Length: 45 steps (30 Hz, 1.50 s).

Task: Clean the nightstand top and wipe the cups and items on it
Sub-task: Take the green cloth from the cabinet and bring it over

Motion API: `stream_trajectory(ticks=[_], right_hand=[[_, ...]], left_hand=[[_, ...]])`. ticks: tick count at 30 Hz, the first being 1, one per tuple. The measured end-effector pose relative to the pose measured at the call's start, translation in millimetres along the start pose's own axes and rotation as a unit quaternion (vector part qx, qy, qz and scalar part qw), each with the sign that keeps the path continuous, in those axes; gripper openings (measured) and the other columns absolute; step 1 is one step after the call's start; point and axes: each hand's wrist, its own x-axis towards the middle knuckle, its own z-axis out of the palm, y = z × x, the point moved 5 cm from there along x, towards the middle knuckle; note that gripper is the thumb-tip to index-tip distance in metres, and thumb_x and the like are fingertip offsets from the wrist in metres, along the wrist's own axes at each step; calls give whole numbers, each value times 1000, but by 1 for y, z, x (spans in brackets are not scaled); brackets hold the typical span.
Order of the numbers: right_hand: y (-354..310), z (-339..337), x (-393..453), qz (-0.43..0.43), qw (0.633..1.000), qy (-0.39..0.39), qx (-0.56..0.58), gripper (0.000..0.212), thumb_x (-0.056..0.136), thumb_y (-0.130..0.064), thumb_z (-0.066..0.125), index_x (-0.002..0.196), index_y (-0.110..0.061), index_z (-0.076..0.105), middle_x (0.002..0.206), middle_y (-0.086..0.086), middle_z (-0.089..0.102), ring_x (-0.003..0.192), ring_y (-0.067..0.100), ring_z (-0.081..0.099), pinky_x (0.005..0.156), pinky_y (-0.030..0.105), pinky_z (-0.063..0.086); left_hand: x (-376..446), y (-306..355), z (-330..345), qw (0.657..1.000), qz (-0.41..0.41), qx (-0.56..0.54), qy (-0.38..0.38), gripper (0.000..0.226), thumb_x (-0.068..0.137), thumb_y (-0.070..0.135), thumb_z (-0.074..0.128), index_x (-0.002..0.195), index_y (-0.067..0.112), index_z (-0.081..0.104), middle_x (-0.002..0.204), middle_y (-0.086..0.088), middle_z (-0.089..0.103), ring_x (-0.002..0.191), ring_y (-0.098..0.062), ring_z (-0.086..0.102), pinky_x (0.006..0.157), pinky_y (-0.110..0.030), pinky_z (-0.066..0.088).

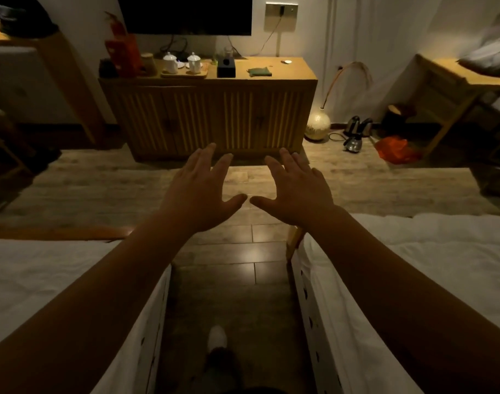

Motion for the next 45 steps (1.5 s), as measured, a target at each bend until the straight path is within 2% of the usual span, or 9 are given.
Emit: stream_trajectory(ticks=[6, 12, 18, 23, 31, 38, 45], right_hand=[[13, 31, 137, 21, 1000, -7, 13, 94, 76, -79, 45, 149, -30, 13, 161, 7, 9, 147, 31, 8, 111, 56, 22], [36, 54, 265, 24, 999, -4, 23, 94, 75, -80, 45, 149, -31, 14, 161, 7, 12, 147, 31, 10, 110, 56, 22], [97, 98, 399, 14, 1000, -17, 18, 95, 74, -82, 42, 149, -33, 11, 161, 6, 8, 147, 30, 8, 111, 59, 22], [169, 123, 533, 12, 1000, -24, 15, 95, 72, -84, 37, 149, -33, 12, 161, 5, 10, 147, 29, 9, 111, 58, 21], [239, 147, 718, -6, 998, -54, 18, 91, 76, -79, 43, 148, -32, 15, 161, 5, 13, 146, 29, 12, 110, 57, 24], [283, 209, 865, 17, 996, -89, 8, 87, 80, -73, 48, 149, -33, 14, 161, 3, 12, 147, 27, 13, 110, 54, 25], [319, 254, 1021, 57, 990, -129, 0, 79, 86, -70, 41, 150, -32, 15, 161, 3, 13, 146, 26, 14, 111, 53, 26]], left_hand=[[136, -62, 25, 1000, 13, 10, -7, 89, 79, 68, 51, 148, 23, 19, 158, -13, 12, 144, -35, 14, 110, -54, 26], [268, -107, 43, 999, 37, 38, -10, 88, 78, 72, 44, 147, 24, 19, 158, -14, 14, 144, -36, 15, 108, -54, 28], [405, -133, 103, 999, 27, 30, -32, 88, 81, 70, 47, 149, 27, 12, 160, -9, 3, 146, -32, 5, 112, -54, 22], [539, -147, 137, 999, -2, 40, -31, 90, 79, 70, 49, 150, 28, 12, 160, -10, 5, 146, -31, 6, 112, -53, 21], [710, -183, 178, 997, -47, 14, -58, 87, 80, 68, 50, 149, 28, 16, 160, -9, 8, 146, -30, 7, 114, -53, 23], [870, -236, 242, 997, -32, 23, -68, 86, 80, 67, 51, 149, 27, 18, 159, -9, 11, 146, -30, 11, 112, -52, 29], [1041, -297, 298, 994, -8, 24, -106, 86, 81, 70, 47, 149, 30, 15, 160, -8, 10, 145, -31, 12, 112, -51, 28]])
